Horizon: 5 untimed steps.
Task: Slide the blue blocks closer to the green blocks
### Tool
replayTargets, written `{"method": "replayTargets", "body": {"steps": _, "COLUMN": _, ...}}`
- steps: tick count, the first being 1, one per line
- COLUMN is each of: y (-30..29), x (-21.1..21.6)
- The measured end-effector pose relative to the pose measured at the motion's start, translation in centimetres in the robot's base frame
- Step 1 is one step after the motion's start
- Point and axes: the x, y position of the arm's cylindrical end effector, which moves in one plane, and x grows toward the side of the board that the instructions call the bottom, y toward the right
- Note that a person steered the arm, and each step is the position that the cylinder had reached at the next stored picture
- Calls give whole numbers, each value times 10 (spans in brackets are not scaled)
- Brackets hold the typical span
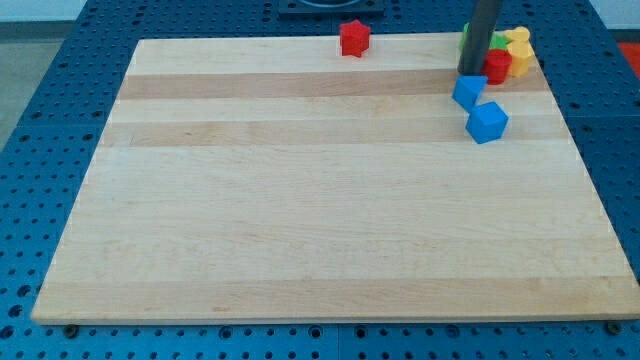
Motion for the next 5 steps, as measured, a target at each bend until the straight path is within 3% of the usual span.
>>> {"method": "replayTargets", "body": {"steps": 2, "y": -1, "x": 2}}
{"method": "replayTargets", "body": {"steps": 5, "y": -48, "x": 47}}
